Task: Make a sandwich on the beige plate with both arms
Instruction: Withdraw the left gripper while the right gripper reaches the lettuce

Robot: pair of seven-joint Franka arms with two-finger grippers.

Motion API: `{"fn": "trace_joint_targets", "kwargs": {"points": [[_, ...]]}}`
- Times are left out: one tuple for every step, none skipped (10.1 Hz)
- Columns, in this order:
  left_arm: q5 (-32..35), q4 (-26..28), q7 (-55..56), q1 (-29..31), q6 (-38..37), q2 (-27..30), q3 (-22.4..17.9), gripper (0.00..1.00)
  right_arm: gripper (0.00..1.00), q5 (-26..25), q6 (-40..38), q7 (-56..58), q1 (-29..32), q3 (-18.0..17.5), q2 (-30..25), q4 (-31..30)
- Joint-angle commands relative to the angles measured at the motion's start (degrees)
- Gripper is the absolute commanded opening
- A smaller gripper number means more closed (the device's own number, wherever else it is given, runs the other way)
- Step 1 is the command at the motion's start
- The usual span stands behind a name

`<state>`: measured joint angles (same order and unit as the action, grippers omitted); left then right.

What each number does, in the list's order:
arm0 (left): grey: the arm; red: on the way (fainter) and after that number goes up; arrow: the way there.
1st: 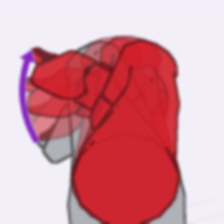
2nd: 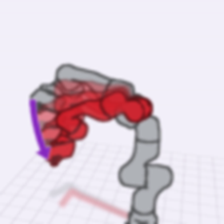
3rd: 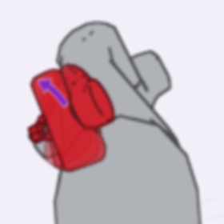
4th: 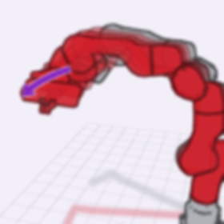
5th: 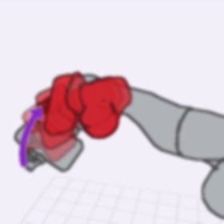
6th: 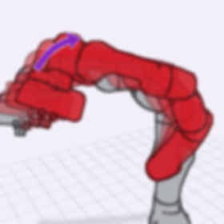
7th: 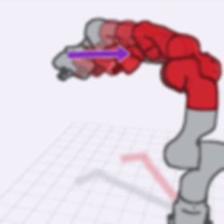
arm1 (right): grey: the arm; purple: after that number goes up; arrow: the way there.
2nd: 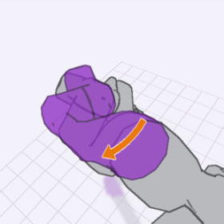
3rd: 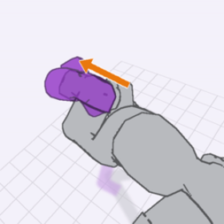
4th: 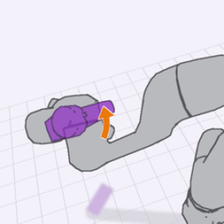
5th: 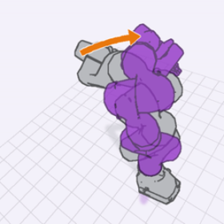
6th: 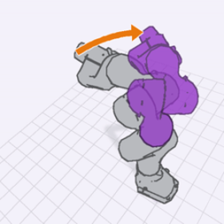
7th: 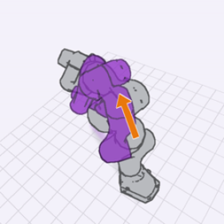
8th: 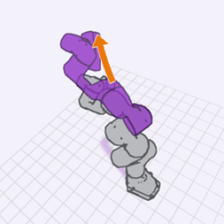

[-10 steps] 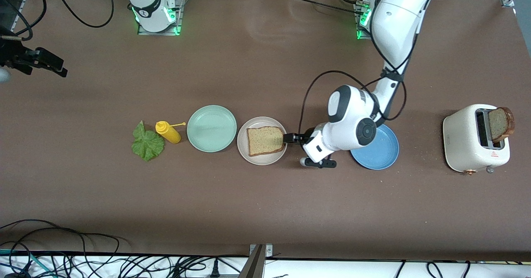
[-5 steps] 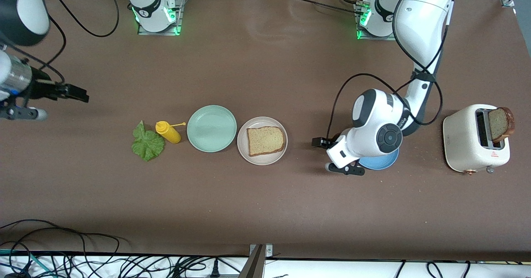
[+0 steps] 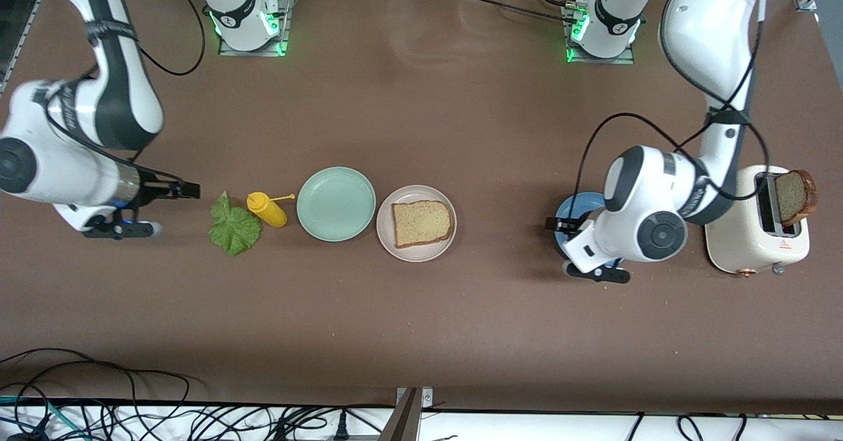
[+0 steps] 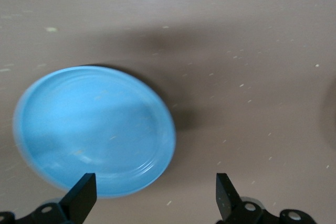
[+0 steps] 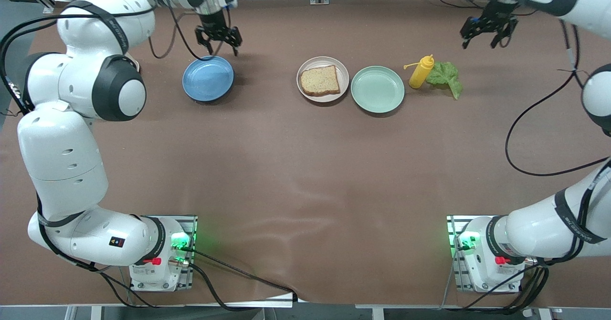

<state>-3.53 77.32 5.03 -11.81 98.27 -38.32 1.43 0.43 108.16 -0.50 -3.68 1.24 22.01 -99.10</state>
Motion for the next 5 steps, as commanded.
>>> {"fn": "trace_joint_targets", "kwargs": {"points": [[5.09, -4.53, 0.16, 2.39, -6.23, 0.35, 0.41, 1.0, 1.0, 0.89, 4.41, 0.05, -0.45, 0.26, 4.79, 0.57], [6.59, -5.76, 0.16, 3.62, -7.29, 0.53, 0.5, 1.0, 1.0, 0.89, 5.48, 0.06, -0.45, 0.26, 5.93, 0.05], [7.04, -6.12, -0.71, 4.33, -7.83, 1.14, 0.5, 1.0, 1.0, 0.89, 6.44, 0.06, -0.45, 0.26, 6.99, -1.0], [6.96, -6.21, -4.72, 4.86, -8.44, 1.93, 0.41, 1.0, 1.0, 0.89, 8.28, 0.06, -0.45, 0.26, 8.04, -2.66], [6.87, -6.39, -6.94, 5.91, -9.14, 2.37, 0.41, 1.0, 1.0, 0.89, 10.56, 0.06, -0.45, 0.17, 9.1, -4.33]]}}
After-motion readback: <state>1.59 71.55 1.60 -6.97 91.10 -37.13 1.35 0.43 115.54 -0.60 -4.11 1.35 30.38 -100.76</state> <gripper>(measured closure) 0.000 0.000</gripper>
